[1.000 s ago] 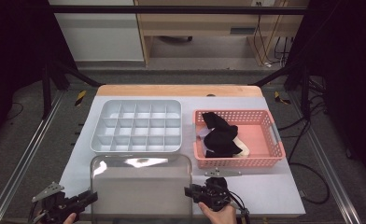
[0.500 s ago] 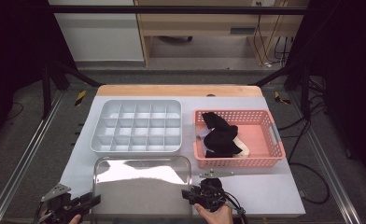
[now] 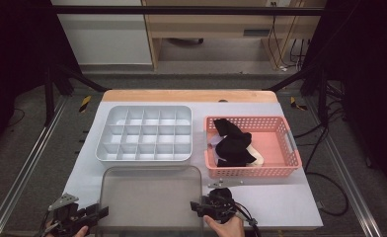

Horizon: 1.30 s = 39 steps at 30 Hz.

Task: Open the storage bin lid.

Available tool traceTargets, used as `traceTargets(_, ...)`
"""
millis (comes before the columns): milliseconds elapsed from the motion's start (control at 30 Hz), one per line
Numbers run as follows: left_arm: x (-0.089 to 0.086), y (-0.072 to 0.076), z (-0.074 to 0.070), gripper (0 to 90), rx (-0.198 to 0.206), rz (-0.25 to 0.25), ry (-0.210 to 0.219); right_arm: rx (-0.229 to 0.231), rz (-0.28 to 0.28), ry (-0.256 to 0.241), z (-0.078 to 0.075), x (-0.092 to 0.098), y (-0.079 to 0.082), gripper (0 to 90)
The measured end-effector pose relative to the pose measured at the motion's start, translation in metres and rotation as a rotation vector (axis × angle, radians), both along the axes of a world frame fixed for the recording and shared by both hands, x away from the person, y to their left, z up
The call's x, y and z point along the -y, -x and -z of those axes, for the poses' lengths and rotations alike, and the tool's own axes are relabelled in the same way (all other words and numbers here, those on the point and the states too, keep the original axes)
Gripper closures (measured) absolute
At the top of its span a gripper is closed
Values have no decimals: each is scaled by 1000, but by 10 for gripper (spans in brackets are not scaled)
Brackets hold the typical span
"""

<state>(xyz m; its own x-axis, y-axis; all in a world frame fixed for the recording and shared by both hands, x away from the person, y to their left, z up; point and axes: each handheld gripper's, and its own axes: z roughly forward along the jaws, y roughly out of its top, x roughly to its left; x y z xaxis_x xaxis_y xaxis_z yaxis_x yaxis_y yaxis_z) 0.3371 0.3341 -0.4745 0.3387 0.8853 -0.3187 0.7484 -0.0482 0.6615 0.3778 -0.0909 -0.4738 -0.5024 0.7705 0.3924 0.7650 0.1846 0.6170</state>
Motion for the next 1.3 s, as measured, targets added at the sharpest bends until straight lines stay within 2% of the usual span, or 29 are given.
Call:
traceTargets(367, 3, 1, 0, 471, 10, 3, -20, 23, 4, 2, -2, 1, 0, 475)
traceTargets(600, 6, 1, -1, 445, 23, -2, -48, 36, 11, 27, 0, -2, -1, 474)
traceTargets(800, 7, -1, -1, 435, 21, -8, -49, 40, 12, 41, 1, -3, -3, 473)
traceTargets(867, 6, -1, -2, 394, 36, -17, -57, 36, 14, 40, 1, -3, -4, 474)
traceTargets(933, 3, -2, -3, 396, 55, -36, -42, 30, 11, 42, 2, -2, -4, 471)
traceTargets(1033, 1, -3, -4, 387, 71, -52, -46, 21, 12, 22, 2, -1, -5, 462)
traceTargets(1067, 1, -4, -4, 383, 73, -51, -49, 22, 10, 31, 2, -1, -6, 462)
traceTargets(1100, 1, -5, -5, 380, 77, -47, -51, 56, 23, 27, 2, 0, -5, 450)
traceTargets(1133, 1, -5, -5, 377, 77, -47, -51, 56, 23, 27, 2, 0, -5, 450)
traceTargets(1167, 1, -6, -5, 375, 84, -46, -50, 93, 27, 35, 0, 2, -5, 435)
traceTargets(1300, -2, -10, -7, 374, 114, -42, -27, 112, 36, 23, -1, 5, -6, 423)
